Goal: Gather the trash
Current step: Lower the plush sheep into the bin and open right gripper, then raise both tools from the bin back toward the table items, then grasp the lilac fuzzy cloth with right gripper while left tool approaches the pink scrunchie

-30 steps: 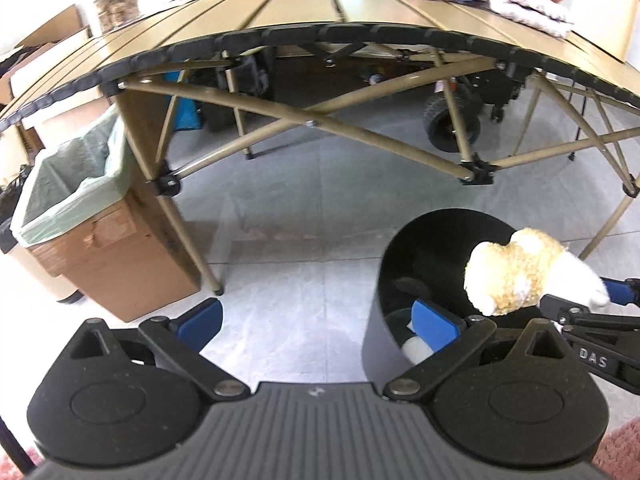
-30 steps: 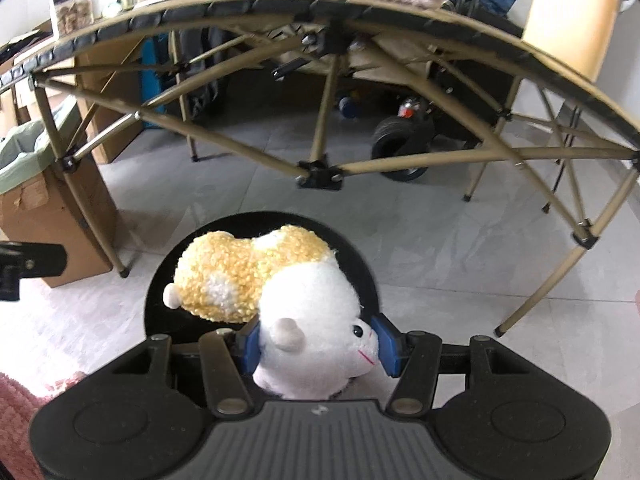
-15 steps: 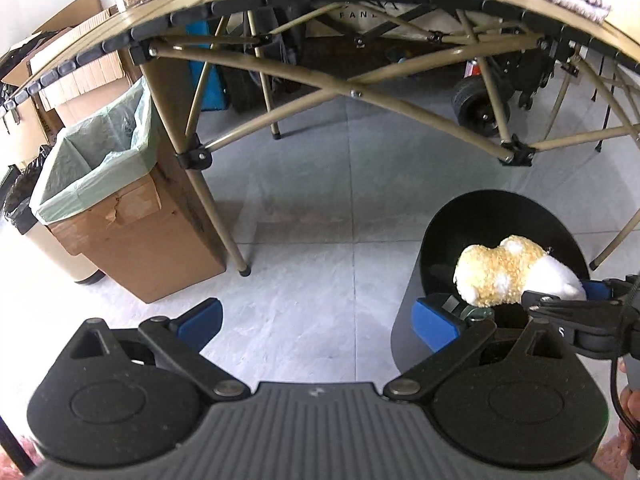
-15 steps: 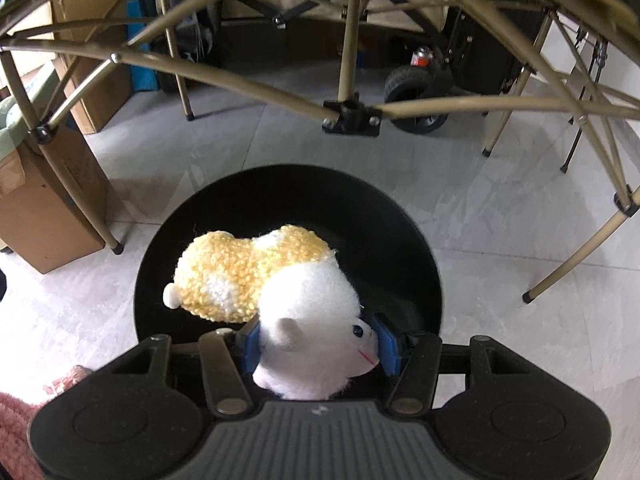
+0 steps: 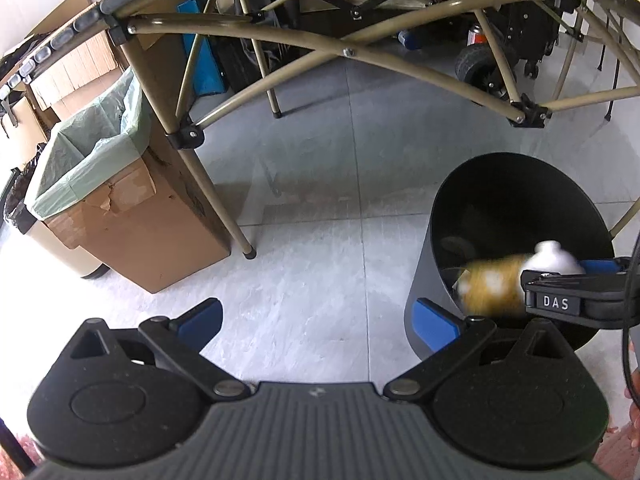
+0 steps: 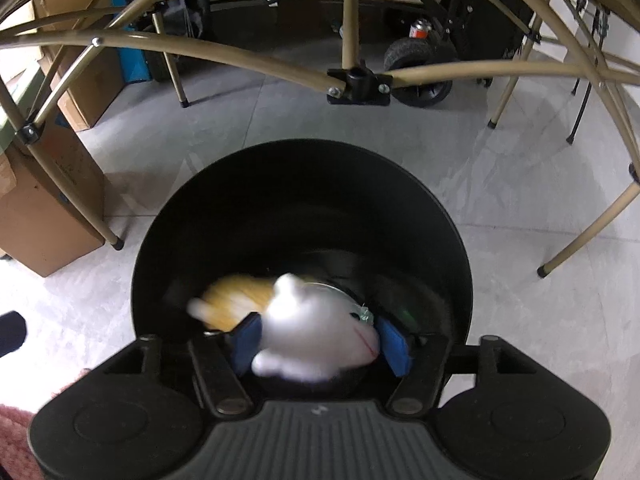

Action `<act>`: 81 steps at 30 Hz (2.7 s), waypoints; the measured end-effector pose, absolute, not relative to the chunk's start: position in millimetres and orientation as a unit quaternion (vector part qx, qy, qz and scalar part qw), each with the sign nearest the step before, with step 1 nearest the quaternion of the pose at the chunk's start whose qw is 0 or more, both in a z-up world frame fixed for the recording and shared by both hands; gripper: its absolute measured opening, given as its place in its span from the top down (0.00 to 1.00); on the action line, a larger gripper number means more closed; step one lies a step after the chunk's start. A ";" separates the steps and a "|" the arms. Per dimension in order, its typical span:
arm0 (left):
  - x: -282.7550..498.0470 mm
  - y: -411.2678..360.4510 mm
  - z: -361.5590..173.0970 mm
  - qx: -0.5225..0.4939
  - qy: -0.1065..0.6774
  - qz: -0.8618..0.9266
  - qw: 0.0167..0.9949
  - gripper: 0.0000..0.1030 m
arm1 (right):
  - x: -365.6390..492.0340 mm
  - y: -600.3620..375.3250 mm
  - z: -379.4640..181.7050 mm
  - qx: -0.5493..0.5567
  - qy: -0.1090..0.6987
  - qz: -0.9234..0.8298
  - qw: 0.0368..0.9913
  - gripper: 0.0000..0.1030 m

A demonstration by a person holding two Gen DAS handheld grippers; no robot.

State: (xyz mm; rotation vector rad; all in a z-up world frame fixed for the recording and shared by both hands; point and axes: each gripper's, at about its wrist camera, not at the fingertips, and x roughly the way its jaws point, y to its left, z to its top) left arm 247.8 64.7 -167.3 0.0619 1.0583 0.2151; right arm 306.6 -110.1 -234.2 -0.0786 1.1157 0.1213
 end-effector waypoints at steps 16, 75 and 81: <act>252.1 65.2 -173.9 0.033 0.512 0.106 0.852 0.00 | 303.4 -117.3 -226.1 -0.037 0.520 0.052 0.852 0.00; 327.7 19.6 -1.6 -0.028 0.189 0.045 0.981 0.00 | 344.6 -187.7 -18.1 0.064 0.154 0.051 0.985 0.00; 352.5 24.8 2.8 -0.031 0.188 0.049 0.981 0.00 | 384.7 -187.0 -21.4 0.097 0.164 0.029 0.981 0.00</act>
